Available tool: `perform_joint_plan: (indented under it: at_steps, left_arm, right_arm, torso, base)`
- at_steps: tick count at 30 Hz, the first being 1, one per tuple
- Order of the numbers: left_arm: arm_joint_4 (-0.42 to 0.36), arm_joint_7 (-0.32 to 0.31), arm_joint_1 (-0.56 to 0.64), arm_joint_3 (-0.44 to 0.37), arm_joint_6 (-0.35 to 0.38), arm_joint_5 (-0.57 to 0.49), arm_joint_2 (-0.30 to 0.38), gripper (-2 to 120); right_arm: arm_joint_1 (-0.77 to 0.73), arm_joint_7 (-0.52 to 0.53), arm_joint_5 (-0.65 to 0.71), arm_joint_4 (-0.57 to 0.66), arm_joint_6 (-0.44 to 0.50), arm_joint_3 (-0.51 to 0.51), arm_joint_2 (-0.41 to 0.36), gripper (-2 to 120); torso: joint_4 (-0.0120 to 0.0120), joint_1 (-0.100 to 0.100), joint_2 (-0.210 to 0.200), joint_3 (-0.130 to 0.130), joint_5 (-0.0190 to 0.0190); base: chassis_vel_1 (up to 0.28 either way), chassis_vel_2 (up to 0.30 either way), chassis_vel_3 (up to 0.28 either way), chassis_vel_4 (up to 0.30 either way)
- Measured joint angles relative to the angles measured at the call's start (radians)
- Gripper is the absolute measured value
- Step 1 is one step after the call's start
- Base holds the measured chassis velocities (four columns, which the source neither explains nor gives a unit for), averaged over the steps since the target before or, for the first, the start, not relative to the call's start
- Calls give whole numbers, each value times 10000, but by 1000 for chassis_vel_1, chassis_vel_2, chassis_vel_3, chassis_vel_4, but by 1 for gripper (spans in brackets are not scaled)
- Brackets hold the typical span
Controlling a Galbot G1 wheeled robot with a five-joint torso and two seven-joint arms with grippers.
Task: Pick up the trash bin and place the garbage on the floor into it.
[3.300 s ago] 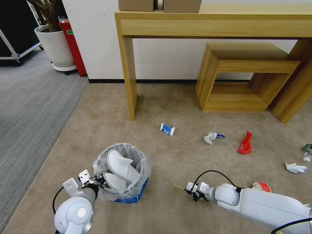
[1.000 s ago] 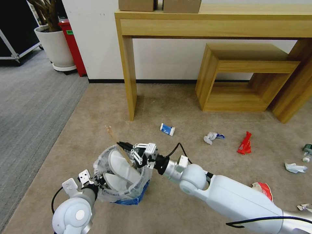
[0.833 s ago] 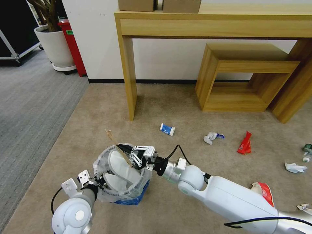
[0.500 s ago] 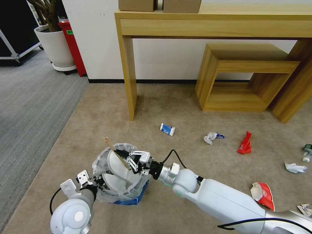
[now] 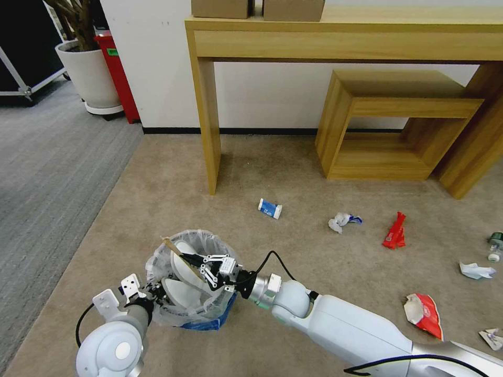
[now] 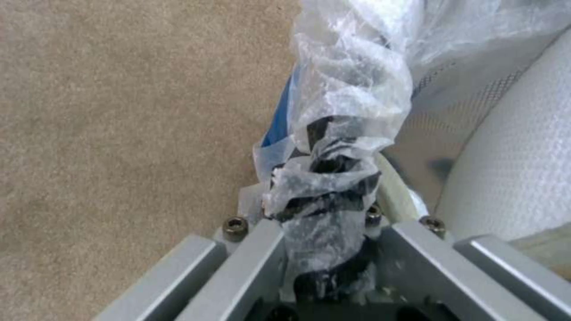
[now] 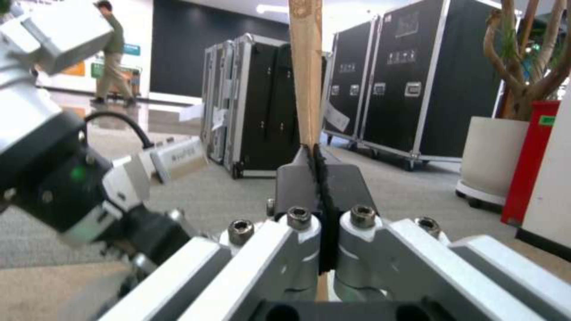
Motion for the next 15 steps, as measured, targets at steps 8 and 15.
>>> perform_joint_plan:
  at_steps: [8, 15]
  left_arm:
    - [-60, 2, -33, -36, -16, -112, 125, 0]
    - [-72, -25, -65, -54, -17, -192, 203, 0]
  right_arm:
    - [118, -5, -129, 168, -235, 2, -388, 0]
    - [129, -46, -129, 194, -322, -51, -484, 26]
  torso:
    - [0, 0, 0, 0, 0]
    - [0, 0, 0, 0, 0]
  base:
    - [0, 0, 0, 0]
    - [0, 0, 0, 0]
